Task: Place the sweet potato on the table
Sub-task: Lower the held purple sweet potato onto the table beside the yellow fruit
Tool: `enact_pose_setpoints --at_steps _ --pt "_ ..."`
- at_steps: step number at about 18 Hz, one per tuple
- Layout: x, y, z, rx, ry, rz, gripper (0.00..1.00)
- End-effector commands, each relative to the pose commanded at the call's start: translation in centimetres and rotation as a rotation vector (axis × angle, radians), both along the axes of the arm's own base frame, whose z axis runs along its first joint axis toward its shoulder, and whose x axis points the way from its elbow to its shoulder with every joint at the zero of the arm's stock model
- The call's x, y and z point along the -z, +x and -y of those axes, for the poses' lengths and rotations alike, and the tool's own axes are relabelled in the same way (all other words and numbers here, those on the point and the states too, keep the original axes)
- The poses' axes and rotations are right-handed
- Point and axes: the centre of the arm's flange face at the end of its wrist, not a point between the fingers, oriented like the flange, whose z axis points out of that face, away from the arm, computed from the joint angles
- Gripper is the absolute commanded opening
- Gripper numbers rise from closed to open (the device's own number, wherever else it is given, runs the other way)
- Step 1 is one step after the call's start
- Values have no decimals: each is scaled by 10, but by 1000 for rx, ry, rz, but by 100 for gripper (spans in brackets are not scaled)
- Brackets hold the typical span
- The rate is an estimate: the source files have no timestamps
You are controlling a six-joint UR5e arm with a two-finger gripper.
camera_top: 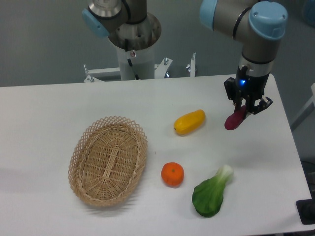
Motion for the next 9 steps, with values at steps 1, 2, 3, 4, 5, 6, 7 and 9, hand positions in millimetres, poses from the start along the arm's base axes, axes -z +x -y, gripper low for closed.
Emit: enact_pose_setpoints --at_steps 1,2,3,4,5,6,7,9 --pt "5 1 1 0 3 -9 21" --pt "12 4 1 1 4 -17 21" --pt "18 6 2 2 5 -23 21" --pt "23 5 3 13 6 -32 21" --pt "30 7 4 32 1 -34 21" --pt "39 8 7 47 -6 -29 21" --pt "48 7 16 60 -13 -25 21" --pt "69 6 29 100 -22 -33 21"
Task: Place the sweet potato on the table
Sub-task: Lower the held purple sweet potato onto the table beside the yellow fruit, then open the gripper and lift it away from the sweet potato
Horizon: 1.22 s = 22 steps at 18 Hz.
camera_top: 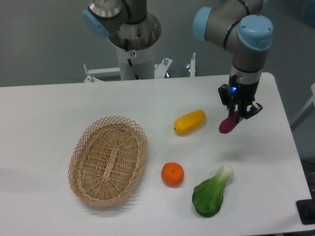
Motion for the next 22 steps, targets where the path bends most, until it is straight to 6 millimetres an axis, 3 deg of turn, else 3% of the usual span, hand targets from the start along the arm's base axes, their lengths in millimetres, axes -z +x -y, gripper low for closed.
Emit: enact_pose_setpoints --at_steps 3,7,9,13,14,16,22 --pt "36 -2 15 51 -10 -16 21" --pt "68 -6 24 94 -27 11 23" --pt "79 -5 26 90 -33 32 23" --pt "82 -6 25 87 -34 38 24" --pt "82 -6 25 84 -33 38 32" --pt "77 -7 25 81 -29 28 100" --pt "39 -6 24 -26 0 -23 100"
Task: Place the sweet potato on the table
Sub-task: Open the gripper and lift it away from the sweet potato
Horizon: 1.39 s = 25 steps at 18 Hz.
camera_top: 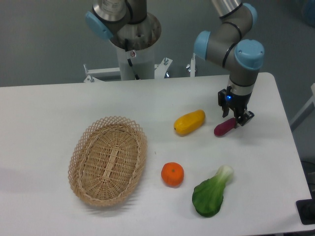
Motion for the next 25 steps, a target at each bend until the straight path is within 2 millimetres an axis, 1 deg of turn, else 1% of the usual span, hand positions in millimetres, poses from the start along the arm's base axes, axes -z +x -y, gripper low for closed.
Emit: enact_pose_setpoints --at_steps 2,5,8,12,14,15,17,18,20,22,23,25 --pt "-29 -6 -4 -91 35 -44 100" --pt "-68 -12 -8 -87 66 -112 100" --pt "-105 -24 -13 -81 84 -167 100" --pt "-141 -42 -9 -89 68 -145 100" --pt "-168 -48 -8 -52 49 -130 100" --pt "-178 -54 0 -34 33 -115 100" --pt "-195 -67 25 -5 5 -81 100" --pt "-199 -69 32 34 -9 -69 100" --pt "-199 -78 58 113 -31 -59 100" --pt "-202 -81 75 160 -45 -67 100" --pt "-201 -81 79 166 -48 -65 100" --pt "-200 -80 79 168 -48 -61 100"
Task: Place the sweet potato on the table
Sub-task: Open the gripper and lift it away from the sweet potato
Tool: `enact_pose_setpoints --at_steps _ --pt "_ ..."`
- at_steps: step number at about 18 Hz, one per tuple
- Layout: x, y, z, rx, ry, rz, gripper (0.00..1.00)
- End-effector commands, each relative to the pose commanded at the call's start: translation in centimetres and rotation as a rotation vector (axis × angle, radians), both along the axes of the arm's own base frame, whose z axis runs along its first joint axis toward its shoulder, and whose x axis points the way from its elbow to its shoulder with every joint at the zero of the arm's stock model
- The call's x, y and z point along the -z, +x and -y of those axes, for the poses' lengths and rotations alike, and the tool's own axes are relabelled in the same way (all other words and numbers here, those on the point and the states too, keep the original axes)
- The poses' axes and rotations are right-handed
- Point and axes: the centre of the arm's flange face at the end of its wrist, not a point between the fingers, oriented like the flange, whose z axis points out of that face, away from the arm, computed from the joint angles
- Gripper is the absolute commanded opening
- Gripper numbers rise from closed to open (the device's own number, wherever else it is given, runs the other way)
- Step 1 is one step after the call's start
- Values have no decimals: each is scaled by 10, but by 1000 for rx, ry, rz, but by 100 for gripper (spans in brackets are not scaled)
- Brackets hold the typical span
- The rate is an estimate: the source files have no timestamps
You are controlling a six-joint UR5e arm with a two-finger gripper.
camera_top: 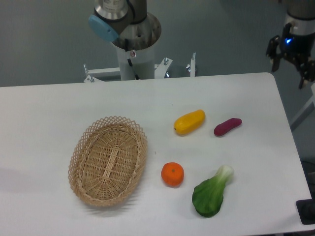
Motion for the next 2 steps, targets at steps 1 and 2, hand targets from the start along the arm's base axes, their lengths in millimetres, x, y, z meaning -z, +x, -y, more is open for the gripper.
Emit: enact_pose_setpoints --at_steps 1,2 --pt "2 0 0 0 0 3 100" --pt "1 0 0 0 0 2 100"
